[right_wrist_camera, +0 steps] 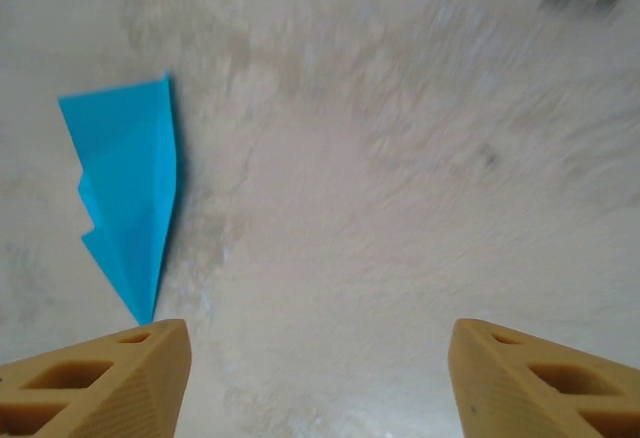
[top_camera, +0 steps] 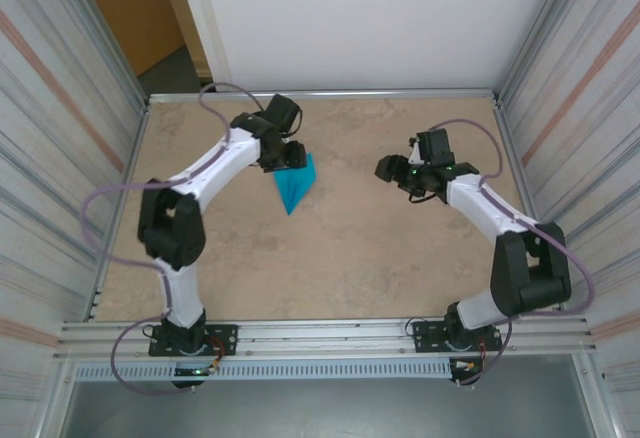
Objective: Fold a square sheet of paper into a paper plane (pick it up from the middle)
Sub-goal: Reset both arms
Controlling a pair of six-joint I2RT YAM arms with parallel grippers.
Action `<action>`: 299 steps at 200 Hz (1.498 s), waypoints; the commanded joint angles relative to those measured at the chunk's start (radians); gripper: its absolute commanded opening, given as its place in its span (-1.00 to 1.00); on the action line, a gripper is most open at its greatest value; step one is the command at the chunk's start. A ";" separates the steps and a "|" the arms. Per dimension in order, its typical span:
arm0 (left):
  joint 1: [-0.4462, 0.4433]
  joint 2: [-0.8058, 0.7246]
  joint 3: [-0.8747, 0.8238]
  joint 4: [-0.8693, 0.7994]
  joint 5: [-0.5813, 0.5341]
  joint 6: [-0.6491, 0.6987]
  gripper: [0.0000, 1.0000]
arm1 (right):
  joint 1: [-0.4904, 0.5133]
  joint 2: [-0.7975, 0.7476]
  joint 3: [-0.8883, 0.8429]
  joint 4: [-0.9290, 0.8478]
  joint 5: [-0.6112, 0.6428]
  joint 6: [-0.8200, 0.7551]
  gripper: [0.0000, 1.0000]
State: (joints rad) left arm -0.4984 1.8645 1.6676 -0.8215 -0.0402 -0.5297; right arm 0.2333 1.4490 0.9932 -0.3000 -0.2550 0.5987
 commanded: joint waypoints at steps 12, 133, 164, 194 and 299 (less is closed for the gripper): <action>0.055 -0.238 -0.212 0.130 -0.109 -0.008 0.42 | -0.037 -0.165 0.029 -0.087 0.293 -0.144 0.54; 0.419 -0.729 -1.007 0.710 -0.334 0.166 0.97 | -0.259 -0.228 -0.324 0.311 0.695 -0.309 0.96; 0.425 -0.705 -1.101 0.900 -0.378 0.322 0.97 | -0.276 -0.175 -0.423 0.545 0.601 -0.384 0.96; 0.437 -0.661 -1.160 1.080 -0.316 0.397 0.97 | -0.295 -0.116 -0.478 0.729 0.462 -0.422 0.97; 0.529 -0.472 -1.284 1.557 0.056 0.527 0.97 | -0.315 0.076 -0.593 1.102 0.186 -0.485 0.98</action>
State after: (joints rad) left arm 0.0273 1.3563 0.4248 0.5556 -0.0654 -0.0643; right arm -0.0792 1.4860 0.4358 0.6479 -0.0048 0.1501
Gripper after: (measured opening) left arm 0.986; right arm 0.991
